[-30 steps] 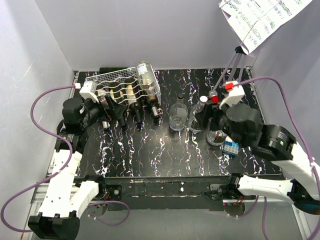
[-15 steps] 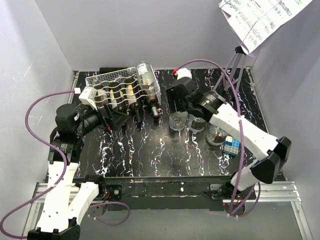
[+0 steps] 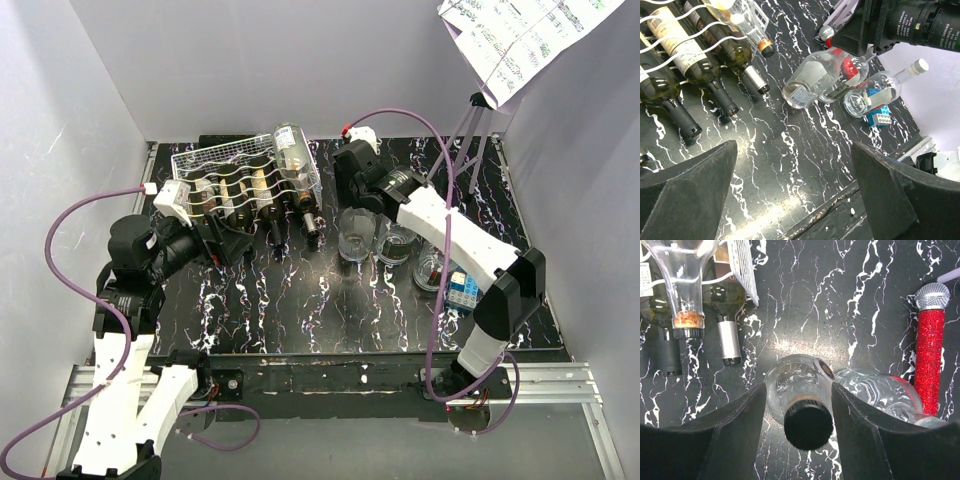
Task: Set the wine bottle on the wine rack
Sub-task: Move the wine bottle to the center of the board.
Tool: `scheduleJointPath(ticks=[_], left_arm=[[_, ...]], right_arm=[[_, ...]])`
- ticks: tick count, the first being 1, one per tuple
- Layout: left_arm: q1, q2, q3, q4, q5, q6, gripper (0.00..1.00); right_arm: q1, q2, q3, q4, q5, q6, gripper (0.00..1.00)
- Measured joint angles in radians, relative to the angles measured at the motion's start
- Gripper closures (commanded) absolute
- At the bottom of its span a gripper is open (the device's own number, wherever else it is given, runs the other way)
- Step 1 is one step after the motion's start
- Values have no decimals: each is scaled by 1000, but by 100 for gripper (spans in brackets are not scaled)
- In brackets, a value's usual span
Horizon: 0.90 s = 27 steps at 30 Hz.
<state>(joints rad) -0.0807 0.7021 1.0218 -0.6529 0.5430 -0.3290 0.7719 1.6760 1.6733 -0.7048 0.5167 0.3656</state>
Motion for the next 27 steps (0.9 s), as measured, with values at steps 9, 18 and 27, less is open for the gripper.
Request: scheduleJointPath(ticks=[9, 18, 27], left_arm=[[0, -10, -23, -27, -31, 16, 2], [0, -29, -26, -50, -39, 26, 2], [0, -76, -91, -49, -46, 14, 2]], right_arm=[[-8, 71, 39, -34, 2, 13, 68], [-17, 56, 30, -51, -11, 64, 99], [26, 8, 14, -124, -72, 137, 99]])
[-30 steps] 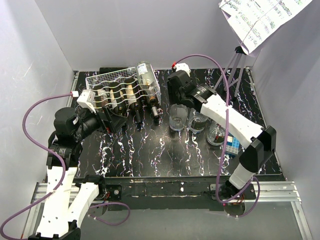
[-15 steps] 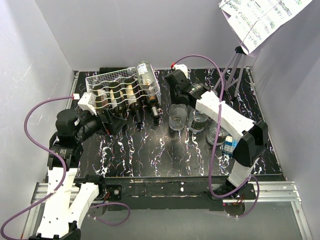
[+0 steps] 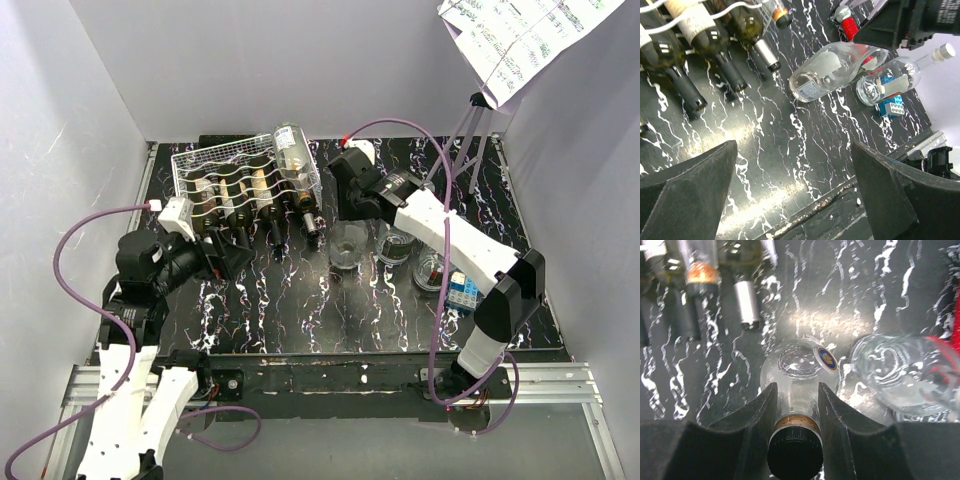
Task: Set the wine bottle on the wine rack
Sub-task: Move the wine bottle to the center of the board, then place the wine bottle at the center of the board.
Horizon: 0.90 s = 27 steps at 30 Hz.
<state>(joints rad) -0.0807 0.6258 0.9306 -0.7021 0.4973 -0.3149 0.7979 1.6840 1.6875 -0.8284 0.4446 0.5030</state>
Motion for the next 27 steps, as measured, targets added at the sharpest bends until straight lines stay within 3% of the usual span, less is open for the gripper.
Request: scheduleJointPath(ticks=[15, 27], left_arm=[[-1, -57, -255, 50, 48, -106, 2], [-7, -72, -339, 89, 34, -264, 2]], right_arm=[[213, 156, 238, -161, -72, 104, 99], [258, 206, 290, -127, -101, 175, 99]])
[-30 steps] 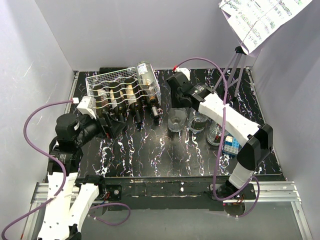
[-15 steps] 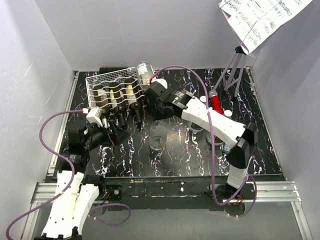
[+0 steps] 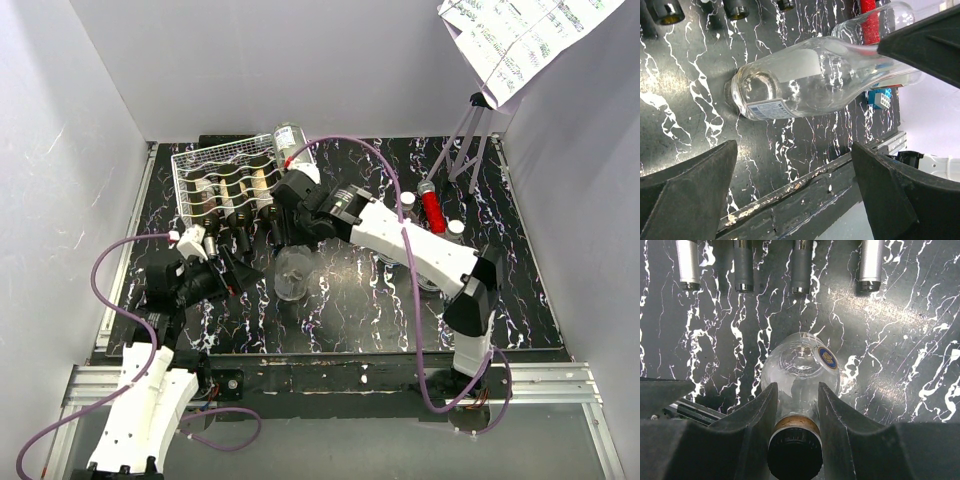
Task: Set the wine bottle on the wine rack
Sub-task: Place the wine bottle at the center of the board.
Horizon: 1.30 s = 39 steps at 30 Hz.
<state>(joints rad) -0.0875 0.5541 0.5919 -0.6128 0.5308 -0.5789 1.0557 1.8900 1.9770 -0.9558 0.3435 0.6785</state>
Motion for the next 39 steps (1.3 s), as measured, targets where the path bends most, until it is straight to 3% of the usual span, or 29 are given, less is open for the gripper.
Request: scheduleJointPath(ticks=[13, 22, 28, 33, 39], left_arm=[[-17, 115, -44, 84, 8, -48, 2], [-138, 198, -106, 173, -27, -100, 2], [-162, 244, -127, 239, -63, -114, 2], [-177, 272, -132, 311, -77, -124, 2], [-315, 335, -202, 419, -123, -205, 2]], right_arm=[[-11, -311, -445, 234, -14, 119, 99], [-20, -588, -809, 426, -51, 226, 99], [-19, -741, -1027, 539, -116, 293, 99], [-13, -793, -1167, 620, -176, 338, 99], [-12, -739, -1255, 702, -229, 372, 99]])
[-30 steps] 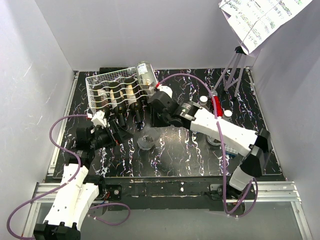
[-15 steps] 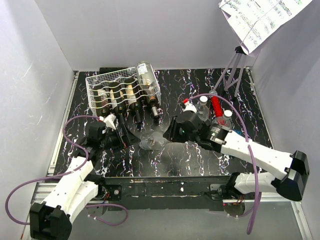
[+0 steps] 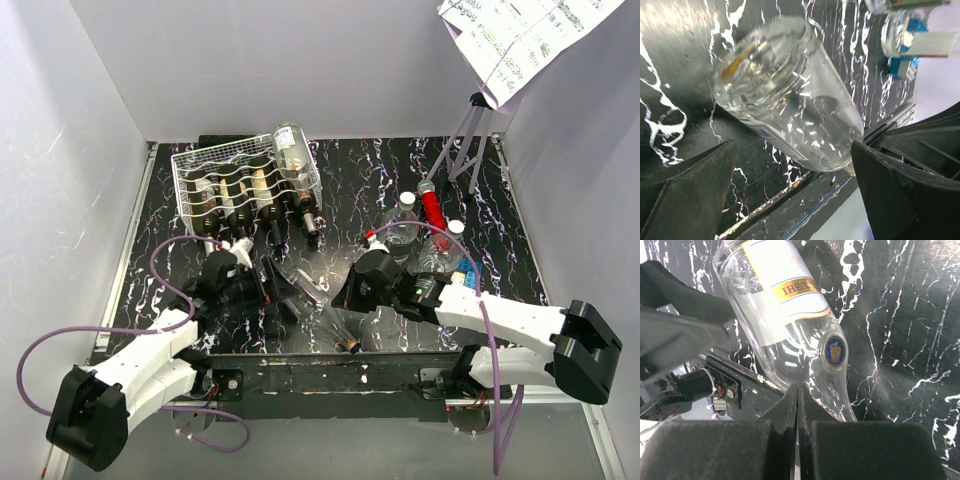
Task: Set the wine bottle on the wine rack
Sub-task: Place the wine bottle at the center of the board.
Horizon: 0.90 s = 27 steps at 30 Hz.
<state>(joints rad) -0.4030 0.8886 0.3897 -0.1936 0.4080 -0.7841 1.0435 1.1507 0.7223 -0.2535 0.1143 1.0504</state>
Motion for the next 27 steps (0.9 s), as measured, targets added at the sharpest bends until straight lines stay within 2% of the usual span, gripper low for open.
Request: scheduleJointPath(ticks=[3, 8, 9, 13, 15, 16, 19, 27], left_arm=[[-75, 26, -32, 23, -40, -40, 2], [-96, 34, -39, 37, -94, -55, 2], [-96, 35, -39, 39, -103, -55, 2], [-98, 49, -35, 41, -121, -54, 2], [-100, 58, -31, 46, -125, -54, 2], [-101, 63, -29, 48, -126, -53, 2], [-101, 79, -19, 53, -128, -52, 2], [-101, 101, -12, 68, -127, -46, 2]], right_arm=[[0, 58, 2, 48, -13, -3, 99], [4, 114, 36, 28, -3, -49, 99], [7, 114, 45, 14, 10, -64, 94], [24, 105, 76, -54, 50, -136, 51], [26, 89, 82, -82, 56, -175, 39], [27, 79, 82, -97, 55, -196, 36], [32, 61, 82, -130, 44, -267, 33], [76, 101, 45, -140, -27, -438, 32]])
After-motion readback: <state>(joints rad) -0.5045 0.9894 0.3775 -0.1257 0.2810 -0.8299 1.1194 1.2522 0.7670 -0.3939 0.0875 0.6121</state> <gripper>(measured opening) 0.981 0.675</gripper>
